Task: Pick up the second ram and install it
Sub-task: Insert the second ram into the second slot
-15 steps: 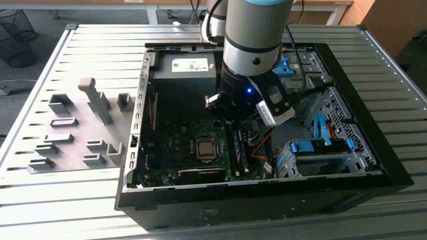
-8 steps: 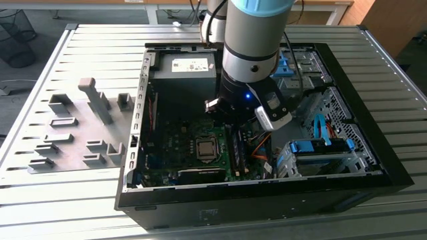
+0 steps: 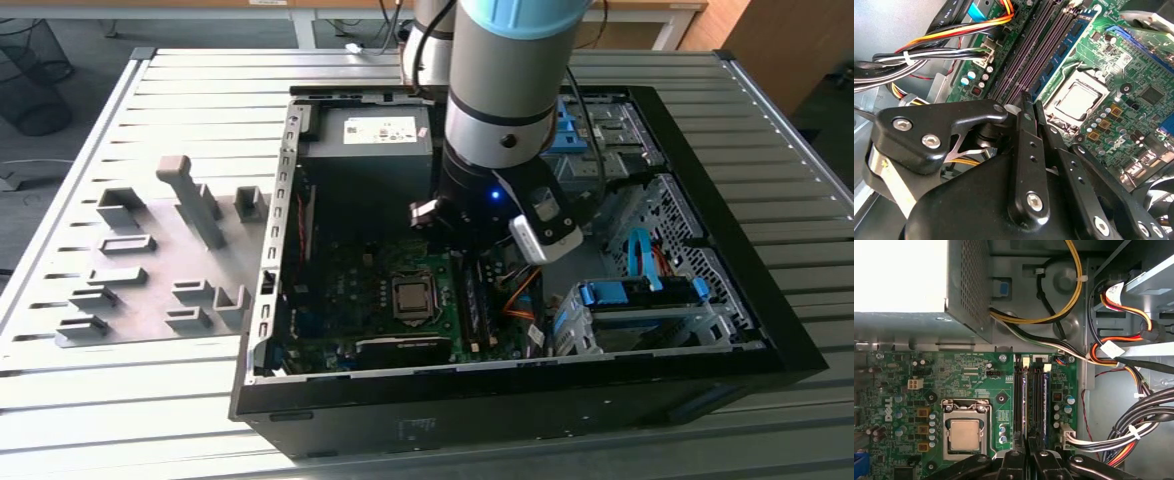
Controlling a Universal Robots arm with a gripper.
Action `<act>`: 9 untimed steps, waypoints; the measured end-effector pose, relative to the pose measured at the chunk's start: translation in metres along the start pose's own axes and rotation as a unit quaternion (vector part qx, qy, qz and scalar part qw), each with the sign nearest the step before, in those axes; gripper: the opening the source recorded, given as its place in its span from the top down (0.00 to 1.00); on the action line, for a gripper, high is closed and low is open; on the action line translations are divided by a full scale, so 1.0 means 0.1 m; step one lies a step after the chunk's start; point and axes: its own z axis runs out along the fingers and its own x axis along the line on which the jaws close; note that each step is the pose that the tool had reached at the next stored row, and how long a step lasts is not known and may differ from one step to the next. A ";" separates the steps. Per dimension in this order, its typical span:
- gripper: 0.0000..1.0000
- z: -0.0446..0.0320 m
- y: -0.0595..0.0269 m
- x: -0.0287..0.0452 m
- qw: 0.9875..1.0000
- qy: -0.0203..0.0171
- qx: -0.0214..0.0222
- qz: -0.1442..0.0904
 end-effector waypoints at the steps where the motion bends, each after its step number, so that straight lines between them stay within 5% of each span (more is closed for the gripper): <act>1: 0.86 0.000 0.000 -0.005 1.000 0.000 0.000 0.000; 9: 0.86 0.014 0.001 -0.019 1.000 0.000 0.000 0.000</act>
